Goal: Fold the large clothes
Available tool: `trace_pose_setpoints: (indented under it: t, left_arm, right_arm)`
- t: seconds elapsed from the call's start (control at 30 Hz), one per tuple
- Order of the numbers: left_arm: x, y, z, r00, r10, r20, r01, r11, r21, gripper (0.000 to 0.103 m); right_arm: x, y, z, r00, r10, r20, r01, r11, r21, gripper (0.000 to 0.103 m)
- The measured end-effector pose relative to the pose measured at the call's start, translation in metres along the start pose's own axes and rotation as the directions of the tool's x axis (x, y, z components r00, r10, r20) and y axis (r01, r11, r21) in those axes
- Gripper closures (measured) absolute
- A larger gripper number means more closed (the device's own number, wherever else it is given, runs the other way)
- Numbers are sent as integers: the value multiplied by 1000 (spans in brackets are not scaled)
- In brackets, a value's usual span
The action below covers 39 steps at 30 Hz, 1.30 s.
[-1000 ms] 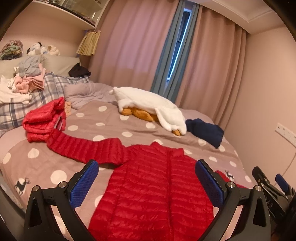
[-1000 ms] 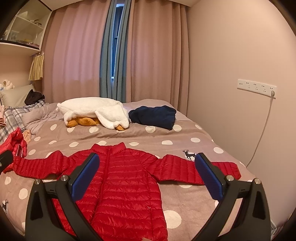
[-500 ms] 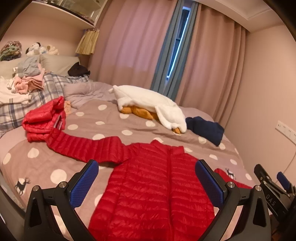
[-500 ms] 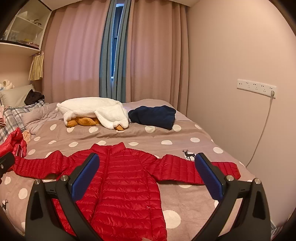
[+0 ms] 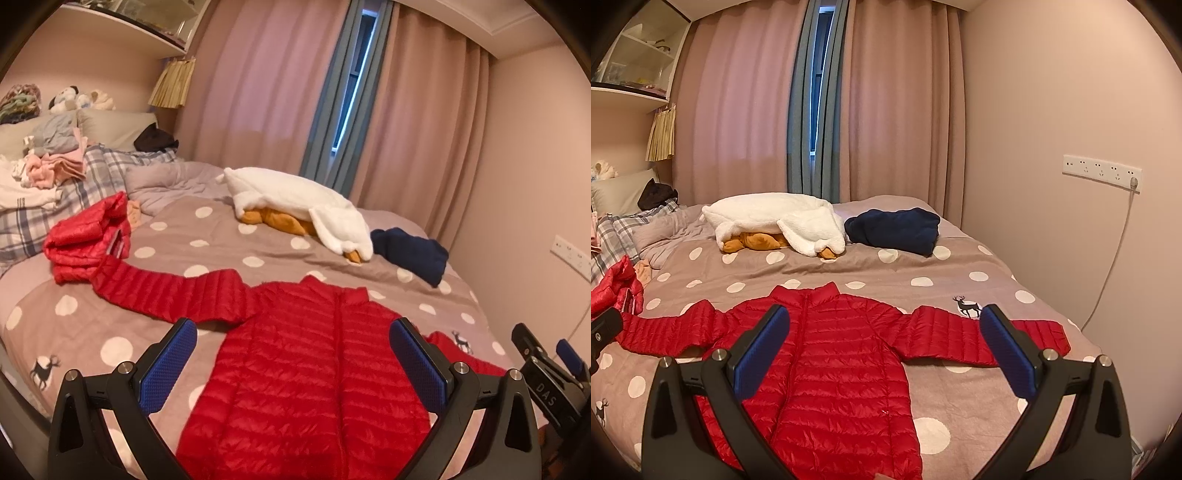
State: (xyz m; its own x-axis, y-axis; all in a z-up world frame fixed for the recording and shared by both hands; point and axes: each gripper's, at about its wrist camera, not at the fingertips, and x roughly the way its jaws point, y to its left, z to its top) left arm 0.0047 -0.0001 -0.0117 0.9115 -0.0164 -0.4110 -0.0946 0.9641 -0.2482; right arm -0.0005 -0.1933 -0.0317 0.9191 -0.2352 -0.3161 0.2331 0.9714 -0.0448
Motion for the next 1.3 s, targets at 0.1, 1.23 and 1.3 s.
trace_pose_setpoints:
  t: [0.1, 1.23, 1.3]
  left_arm:
    - [0, 0, 0, 1000, 0, 0, 0, 1000, 0, 0]
    - [3, -4, -2, 1000, 23, -2, -23, 1000, 13, 0]
    - [3, -5, -2, 1000, 25, -2, -25, 1000, 18, 0]
  right_arm:
    - [0, 0, 0, 1000, 1, 0, -1, 1000, 1, 0]
    - [-3, 5, -1, 1000, 19, -5, -20, 1000, -20, 0]
    - [-3, 7, -1, 1000, 22, -7, -23, 999, -25, 0]
